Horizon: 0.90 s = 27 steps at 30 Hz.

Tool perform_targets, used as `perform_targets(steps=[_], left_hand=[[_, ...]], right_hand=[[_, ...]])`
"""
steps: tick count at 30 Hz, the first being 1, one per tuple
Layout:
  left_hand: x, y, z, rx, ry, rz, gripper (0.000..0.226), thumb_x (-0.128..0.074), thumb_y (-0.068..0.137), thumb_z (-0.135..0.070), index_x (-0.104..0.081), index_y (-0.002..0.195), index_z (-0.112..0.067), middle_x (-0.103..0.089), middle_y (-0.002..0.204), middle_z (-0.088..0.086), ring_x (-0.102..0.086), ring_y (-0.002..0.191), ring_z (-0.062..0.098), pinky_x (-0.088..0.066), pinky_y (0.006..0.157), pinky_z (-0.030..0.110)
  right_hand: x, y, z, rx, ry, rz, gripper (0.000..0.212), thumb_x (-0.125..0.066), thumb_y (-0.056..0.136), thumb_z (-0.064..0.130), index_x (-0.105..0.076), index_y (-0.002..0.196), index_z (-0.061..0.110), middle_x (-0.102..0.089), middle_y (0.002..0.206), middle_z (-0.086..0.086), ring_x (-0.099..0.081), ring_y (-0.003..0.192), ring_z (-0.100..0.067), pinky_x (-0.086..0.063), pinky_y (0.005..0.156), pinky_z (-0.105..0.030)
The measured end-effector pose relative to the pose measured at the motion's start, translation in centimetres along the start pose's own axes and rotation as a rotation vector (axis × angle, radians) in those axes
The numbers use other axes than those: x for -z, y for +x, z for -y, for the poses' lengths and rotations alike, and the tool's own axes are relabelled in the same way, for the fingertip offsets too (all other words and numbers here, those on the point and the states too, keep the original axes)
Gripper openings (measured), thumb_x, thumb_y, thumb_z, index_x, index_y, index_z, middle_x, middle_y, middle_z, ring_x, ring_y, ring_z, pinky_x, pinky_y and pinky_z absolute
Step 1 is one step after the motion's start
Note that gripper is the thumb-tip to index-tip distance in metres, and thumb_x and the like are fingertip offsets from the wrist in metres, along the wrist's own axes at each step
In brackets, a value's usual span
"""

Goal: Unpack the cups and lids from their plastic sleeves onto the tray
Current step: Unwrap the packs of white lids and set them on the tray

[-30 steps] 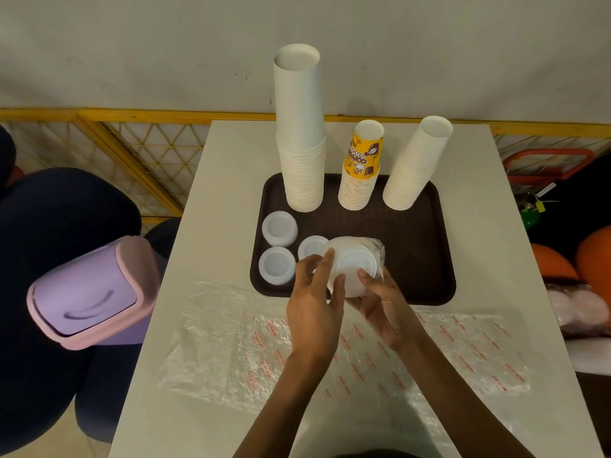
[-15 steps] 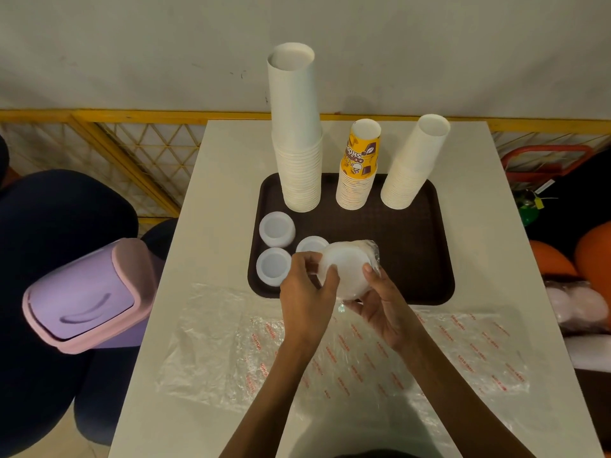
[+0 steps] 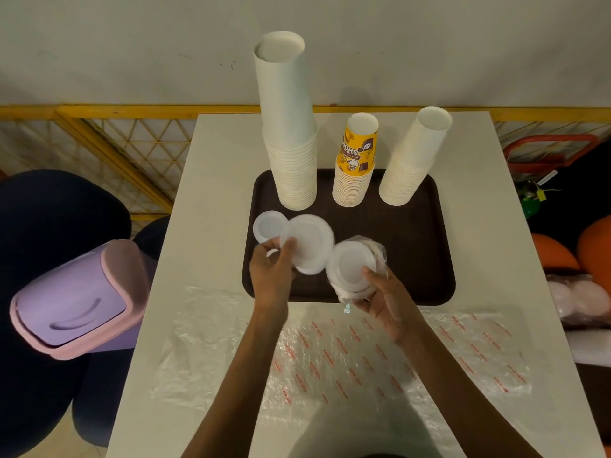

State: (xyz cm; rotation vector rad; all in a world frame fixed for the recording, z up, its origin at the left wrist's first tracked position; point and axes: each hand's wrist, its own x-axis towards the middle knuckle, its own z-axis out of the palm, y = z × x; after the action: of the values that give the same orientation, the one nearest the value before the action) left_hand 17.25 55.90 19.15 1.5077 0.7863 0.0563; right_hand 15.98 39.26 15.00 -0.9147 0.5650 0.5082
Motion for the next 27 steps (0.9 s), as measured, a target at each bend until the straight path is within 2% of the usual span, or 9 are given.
perform_targets(steps=[3,5,8,11,13,18,21,27], left_hand=[[0.6,3.0,1.0,-0.030,0.164,-0.073,0.024,-0.063,0.090,-0.021,-0.052,0.107,-0.008,-0.061,0.106,0.009,-0.061,0.097,0.025,-0.056,0.084,0.040],[0.4,4.2,1.8,-0.005,0.257,-0.062,0.030,-0.064,0.089,-0.020,-0.054,0.112,-0.004,-0.062,0.112,0.014,-0.060,0.098,0.026,-0.053,0.089,0.047],[-0.5,5.3,2.9,-0.014,0.380,0.001,0.037,-0.064,0.090,-0.019,-0.054,0.120,0.000,-0.062,0.117,0.016,-0.059,0.101,0.025,-0.053,0.090,0.044],[-1.5,6.0,3.5,-0.052,0.464,0.056,0.036,-0.062,0.091,-0.020,-0.055,0.121,-0.001,-0.062,0.115,0.013,-0.056,0.098,0.019,-0.048,0.084,0.028],[-2.1,6.5,3.8,-0.071,0.497,0.079,0.034,-0.061,0.092,-0.020,-0.055,0.120,-0.001,-0.063,0.115,0.013,-0.053,0.094,0.016,-0.044,0.080,0.024],[-2.8,7.6,4.6,-0.130,0.597,0.104,0.029,-0.061,0.092,-0.020,-0.059,0.115,-0.004,-0.064,0.112,0.013,-0.055,0.092,0.016,-0.047,0.084,0.028],[-3.0,8.2,5.2,-0.171,0.708,0.100,0.030,-0.062,0.091,-0.022,-0.061,0.116,-0.005,-0.060,0.117,0.014,-0.059,0.099,0.025,-0.049,0.089,0.031],[-3.2,8.4,5.9,-0.244,0.838,0.115,0.033,-0.057,0.094,-0.025,-0.059,0.123,-0.008,-0.058,0.124,0.012,-0.055,0.110,0.026,-0.047,0.097,0.037]], right_hand=[[0.4,0.4,0.4,0.012,0.039,-0.057,0.039,-0.053,0.091,0.006,-0.047,0.128,0.020,-0.053,0.129,-0.013,-0.056,0.112,-0.026,-0.059,0.063,-0.031],[0.6,0.6,0.6,0.015,0.038,-0.089,0.040,-0.054,0.091,0.006,-0.047,0.128,0.019,-0.053,0.130,-0.013,-0.056,0.111,-0.026,-0.059,0.063,-0.031],[0.9,0.9,0.7,0.015,0.026,-0.125,0.045,-0.055,0.090,0.007,-0.046,0.133,0.016,-0.052,0.132,-0.014,-0.054,0.116,-0.029,-0.060,0.064,-0.032],[1.1,1.2,0.8,0.021,0.042,-0.150,0.046,-0.054,0.091,0.007,-0.044,0.135,0.016,-0.051,0.133,-0.014,-0.053,0.117,-0.030,-0.060,0.066,-0.032],[1.2,1.3,0.8,0.025,0.056,-0.152,0.047,-0.054,0.091,0.006,-0.043,0.136,0.016,-0.051,0.133,-0.014,-0.052,0.119,-0.030,-0.060,0.067,-0.032],[1.5,1.3,0.7,0.031,0.059,-0.154,0.047,-0.054,0.090,0.006,-0.044,0.135,0.016,-0.051,0.133,-0.014,-0.052,0.120,-0.030,-0.060,0.069,-0.032],[1.4,1.5,0.6,0.020,0.068,-0.156,0.044,-0.054,0.090,0.006,-0.045,0.132,0.019,-0.051,0.133,-0.013,-0.052,0.119,-0.029,-0.060,0.071,-0.033],[1.2,1.7,0.4,0.010,0.041,-0.164,0.045,-0.054,0.090,0.006,-0.044,0.133,0.019,-0.051,0.132,-0.014,-0.052,0.119,-0.030,-0.060,0.069,-0.032]])
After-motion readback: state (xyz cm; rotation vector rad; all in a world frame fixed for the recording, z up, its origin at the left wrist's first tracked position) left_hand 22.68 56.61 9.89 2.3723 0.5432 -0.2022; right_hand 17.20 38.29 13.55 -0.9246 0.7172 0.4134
